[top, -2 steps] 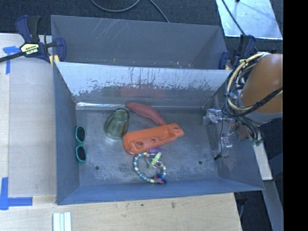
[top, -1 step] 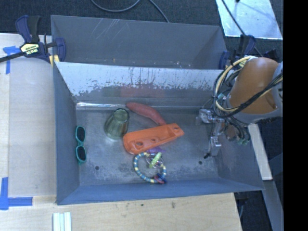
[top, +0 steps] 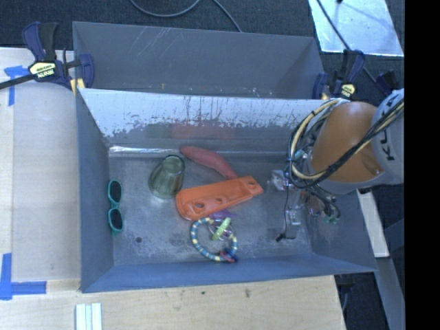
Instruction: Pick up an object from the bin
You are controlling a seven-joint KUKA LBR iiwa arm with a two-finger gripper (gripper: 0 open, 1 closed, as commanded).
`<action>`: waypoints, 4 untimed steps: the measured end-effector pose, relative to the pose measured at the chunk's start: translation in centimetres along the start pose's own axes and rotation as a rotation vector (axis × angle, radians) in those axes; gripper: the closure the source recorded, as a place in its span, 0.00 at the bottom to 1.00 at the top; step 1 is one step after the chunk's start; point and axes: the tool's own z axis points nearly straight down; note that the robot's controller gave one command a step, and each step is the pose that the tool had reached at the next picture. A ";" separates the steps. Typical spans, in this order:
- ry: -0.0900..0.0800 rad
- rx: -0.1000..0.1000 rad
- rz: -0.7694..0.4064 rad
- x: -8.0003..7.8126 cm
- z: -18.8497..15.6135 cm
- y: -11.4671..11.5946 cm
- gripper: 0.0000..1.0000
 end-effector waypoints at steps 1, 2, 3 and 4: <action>0.003 -0.001 -0.053 -2.2 0.6 3.7 0.00; -0.003 -0.002 0.026 -6.8 0.6 4.8 0.00; -0.003 0.001 -0.001 -9.1 0.7 5.0 0.00; -0.006 -0.001 -0.016 -5.6 0.8 7.2 0.00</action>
Offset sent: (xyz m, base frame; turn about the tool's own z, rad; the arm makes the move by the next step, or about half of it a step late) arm 0.0914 0.0497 -0.0080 0.0709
